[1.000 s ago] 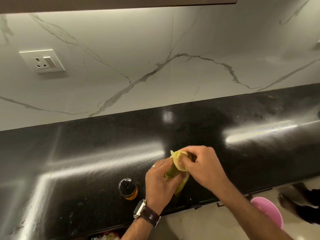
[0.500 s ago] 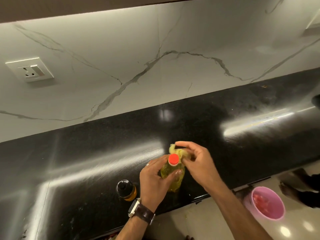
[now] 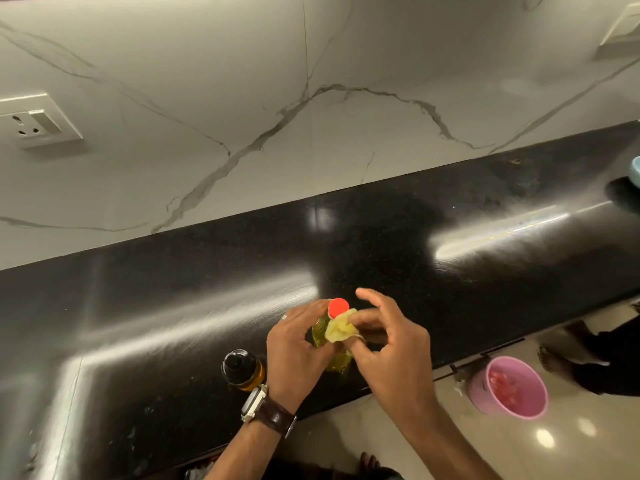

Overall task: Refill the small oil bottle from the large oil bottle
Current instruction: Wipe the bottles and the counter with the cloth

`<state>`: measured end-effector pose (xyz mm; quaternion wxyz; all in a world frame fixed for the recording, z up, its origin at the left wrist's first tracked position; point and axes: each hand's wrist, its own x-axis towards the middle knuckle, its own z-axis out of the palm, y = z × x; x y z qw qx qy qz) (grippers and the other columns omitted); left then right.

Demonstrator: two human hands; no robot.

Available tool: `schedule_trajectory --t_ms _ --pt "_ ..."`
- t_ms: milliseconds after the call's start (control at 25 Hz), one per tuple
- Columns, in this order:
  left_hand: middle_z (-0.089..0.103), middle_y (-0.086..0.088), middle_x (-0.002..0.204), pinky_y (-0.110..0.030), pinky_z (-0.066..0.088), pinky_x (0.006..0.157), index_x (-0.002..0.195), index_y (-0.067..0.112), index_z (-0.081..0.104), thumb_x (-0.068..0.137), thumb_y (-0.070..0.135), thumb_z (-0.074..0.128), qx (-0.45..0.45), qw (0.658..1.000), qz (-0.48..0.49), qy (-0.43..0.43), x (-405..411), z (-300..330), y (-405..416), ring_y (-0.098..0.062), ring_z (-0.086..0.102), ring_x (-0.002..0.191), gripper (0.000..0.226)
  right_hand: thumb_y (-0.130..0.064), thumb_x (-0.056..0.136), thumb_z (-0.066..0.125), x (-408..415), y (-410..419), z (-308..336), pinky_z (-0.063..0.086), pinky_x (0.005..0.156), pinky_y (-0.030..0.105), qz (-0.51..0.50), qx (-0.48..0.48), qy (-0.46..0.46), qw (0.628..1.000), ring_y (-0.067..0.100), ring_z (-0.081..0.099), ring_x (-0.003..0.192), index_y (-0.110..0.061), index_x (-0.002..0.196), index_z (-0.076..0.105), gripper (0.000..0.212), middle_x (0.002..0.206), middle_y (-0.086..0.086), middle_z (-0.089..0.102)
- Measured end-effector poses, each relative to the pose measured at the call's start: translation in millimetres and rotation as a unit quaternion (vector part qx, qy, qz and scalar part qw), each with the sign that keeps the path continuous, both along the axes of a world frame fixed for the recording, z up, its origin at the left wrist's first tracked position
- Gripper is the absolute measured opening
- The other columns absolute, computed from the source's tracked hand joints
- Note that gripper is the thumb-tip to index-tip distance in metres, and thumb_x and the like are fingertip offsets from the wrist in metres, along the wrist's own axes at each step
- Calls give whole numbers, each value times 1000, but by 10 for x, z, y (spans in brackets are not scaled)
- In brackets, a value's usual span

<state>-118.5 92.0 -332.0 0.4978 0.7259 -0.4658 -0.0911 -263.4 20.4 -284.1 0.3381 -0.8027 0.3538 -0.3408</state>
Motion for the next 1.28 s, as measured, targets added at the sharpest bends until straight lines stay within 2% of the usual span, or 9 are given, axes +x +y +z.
schedule_trajectory --t_ms 160,240,440,640,760,880,1000,1120,1280 --pt "72 29 100 -29 58 77 107 45 69 84 33 77 -20 998 12 50 11 8 -43 -3 70 92 27 -23 87 80 199 -12 56 55 73 23 98 -372 69 921 14 60 88 -15 104 72 20 106 1 64" --pt "68 34 97 -18 52 74 100 47 64 84 33 75 -13 1000 10 19 21 19 -54 0 65 88 24 -26 83 85 292 -116 67 52 63 27 84 -409 138 898 17 58 81 -16 86 75 15 96 3 65" --pt "71 24 93 -19 50 75 101 34 75 76 47 77 -18 1000 -2 4 73 20 -88 -2 62 92 28 -27 86 79 126 -199 -191 52 67 22 66 -299 85 948 13 55 87 -17 87 77 9 104 -2 59" --pt "72 22 108 -37 55 84 112 32 75 70 53 86 -1 999 -17 35 102 -36 -74 -8 62 103 49 -4 77 88 -56 -583 -170 61 79 24 13 -34 -10 999 3 71 89 -20 99 82 28 98 -11 75" --pt "73 20 109 -43 55 86 114 27 77 69 44 91 14 999 -9 46 97 -52 -81 -9 62 105 51 -7 94 71 66 -680 27 60 92 25 131 117 9 984 -3 68 109 -26 124 73 35 116 -14 75" --pt "72 22 102 -40 54 81 107 34 76 67 43 93 1 999 -8 48 102 -63 -70 -10 61 100 44 -13 102 56 228 -733 316 55 92 18 282 119 141 941 -3 64 109 -23 133 67 34 120 -15 69" --pt "69 25 92 -33 50 72 95 45 70 66 46 88 -17 999 -1 41 76 -56 -61 -10 58 92 34 -30 99 60 397 -704 629 52 92 25 369 -54 285 883 4 59 103 -26 123 69 26 116 -13 63" --pt "67 28 90 -37 53 70 94 44 71 67 36 83 -15 998 11 61 61 -81 -80 -14 60 90 31 -25 92 74 565 -428 664 55 88 38 376 -327 430 753 19 59 99 -17 113 72 23 109 2 65" --pt "68 25 90 -43 54 71 98 44 71 78 29 71 -19 1000 7 23 92 -84 -68 -16 62 92 25 -17 96 67 395 -351 531 45 114 42 413 -470 357 693 22 62 120 -17 114 75 21 114 1 73"
